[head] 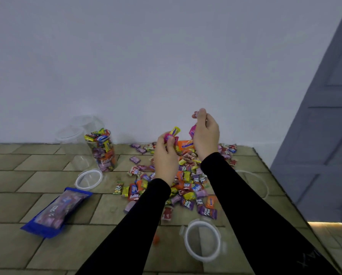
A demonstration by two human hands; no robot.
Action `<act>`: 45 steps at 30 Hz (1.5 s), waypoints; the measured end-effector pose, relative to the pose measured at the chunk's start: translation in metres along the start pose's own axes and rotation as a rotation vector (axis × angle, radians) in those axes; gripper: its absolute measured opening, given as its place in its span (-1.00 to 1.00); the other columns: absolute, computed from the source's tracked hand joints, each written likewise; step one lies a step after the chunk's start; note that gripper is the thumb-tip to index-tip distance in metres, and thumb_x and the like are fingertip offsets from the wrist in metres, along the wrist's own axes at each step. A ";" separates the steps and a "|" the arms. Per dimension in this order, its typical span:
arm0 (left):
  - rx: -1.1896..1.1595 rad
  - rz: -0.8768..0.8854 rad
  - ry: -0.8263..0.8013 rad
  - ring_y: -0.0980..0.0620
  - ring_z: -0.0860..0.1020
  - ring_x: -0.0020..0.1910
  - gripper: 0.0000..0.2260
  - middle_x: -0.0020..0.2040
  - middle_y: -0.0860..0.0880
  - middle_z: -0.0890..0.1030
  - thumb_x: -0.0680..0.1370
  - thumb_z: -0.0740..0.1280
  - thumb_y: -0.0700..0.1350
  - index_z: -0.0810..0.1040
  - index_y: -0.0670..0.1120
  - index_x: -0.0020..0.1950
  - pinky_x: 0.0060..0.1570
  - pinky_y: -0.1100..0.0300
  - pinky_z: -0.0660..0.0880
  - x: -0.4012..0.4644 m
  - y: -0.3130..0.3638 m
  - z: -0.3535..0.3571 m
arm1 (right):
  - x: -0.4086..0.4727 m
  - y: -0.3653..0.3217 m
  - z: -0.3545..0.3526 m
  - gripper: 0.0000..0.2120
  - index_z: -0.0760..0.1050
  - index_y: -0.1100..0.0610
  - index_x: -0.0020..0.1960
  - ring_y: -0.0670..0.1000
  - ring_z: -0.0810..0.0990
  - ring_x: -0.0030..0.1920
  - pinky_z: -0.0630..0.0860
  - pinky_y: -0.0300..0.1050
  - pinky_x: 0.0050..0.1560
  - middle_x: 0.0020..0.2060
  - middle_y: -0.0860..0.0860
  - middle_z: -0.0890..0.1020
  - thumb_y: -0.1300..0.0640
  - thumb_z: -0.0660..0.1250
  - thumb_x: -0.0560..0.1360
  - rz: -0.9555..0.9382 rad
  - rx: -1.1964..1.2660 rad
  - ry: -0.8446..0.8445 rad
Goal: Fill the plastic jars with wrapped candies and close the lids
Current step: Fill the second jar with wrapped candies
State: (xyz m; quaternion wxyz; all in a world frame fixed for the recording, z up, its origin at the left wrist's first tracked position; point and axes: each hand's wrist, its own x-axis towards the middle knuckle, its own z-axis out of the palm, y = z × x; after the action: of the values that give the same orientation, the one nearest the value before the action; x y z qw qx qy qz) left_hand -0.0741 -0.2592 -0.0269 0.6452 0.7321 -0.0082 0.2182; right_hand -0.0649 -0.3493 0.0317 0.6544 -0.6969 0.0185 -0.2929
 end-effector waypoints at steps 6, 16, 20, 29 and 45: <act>-0.118 0.051 -0.100 0.47 0.49 -0.08 -0.77 -0.02 0.19 0.53 0.68 0.11 -0.07 0.44 -0.08 0.28 -0.14 0.56 0.39 -0.035 0.041 0.049 | 0.011 -0.020 -0.074 -0.64 0.53 0.12 -0.08 -0.23 0.46 -0.31 0.39 -0.30 -0.18 -0.29 -0.17 0.51 -0.05 0.06 0.65 -0.063 -0.085 0.051; -0.095 0.130 -0.182 0.26 0.45 -0.20 -0.78 -0.10 0.13 0.49 0.68 0.11 -0.07 0.44 -0.08 0.26 -0.24 0.49 0.36 -0.092 0.055 0.089 | -0.008 0.024 -0.164 -0.62 0.53 0.01 -0.18 -0.01 0.40 -0.36 0.37 -0.14 -0.30 -0.40 -0.01 0.39 -0.10 0.05 0.64 0.252 0.088 0.229; -0.117 0.123 -0.200 0.34 0.48 -0.22 -0.83 -0.09 0.12 0.48 0.68 0.11 -0.10 0.42 -0.04 0.23 -0.27 0.50 0.40 -0.106 0.058 0.093 | -0.016 0.031 -0.169 -0.61 0.52 0.11 -0.04 -0.07 0.59 -0.38 0.52 -0.26 -0.38 -0.27 0.04 0.54 -0.10 0.03 0.64 0.354 0.226 0.267; -0.065 0.097 -0.156 0.25 0.45 -0.21 -0.82 -0.10 0.06 0.53 0.67 0.14 -0.03 0.46 -0.07 0.16 -0.18 0.35 0.40 -0.107 0.043 0.103 | -0.021 0.033 -0.164 -0.58 0.51 0.14 0.05 0.01 0.62 -0.27 0.50 -0.26 -0.48 -0.16 0.10 0.58 -0.12 0.01 0.64 0.429 0.297 0.289; -0.228 0.050 -0.083 0.19 0.28 -0.40 -0.80 -0.36 0.11 0.34 0.64 0.17 -0.19 0.41 -0.07 -0.19 -0.34 0.32 0.28 -0.112 0.042 0.107 | -0.019 0.044 -0.150 -0.49 0.54 -0.01 -0.04 0.10 0.63 0.07 0.54 0.19 0.15 0.03 0.08 0.66 -0.35 -0.02 0.50 0.398 0.173 0.325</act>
State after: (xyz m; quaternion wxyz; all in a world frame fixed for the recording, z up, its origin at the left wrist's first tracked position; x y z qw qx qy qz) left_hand -0.1547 -0.3979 -0.0320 0.7177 0.6620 -0.0779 0.2015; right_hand -0.1301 -0.4831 -0.0200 0.7447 -0.5649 0.2348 -0.2668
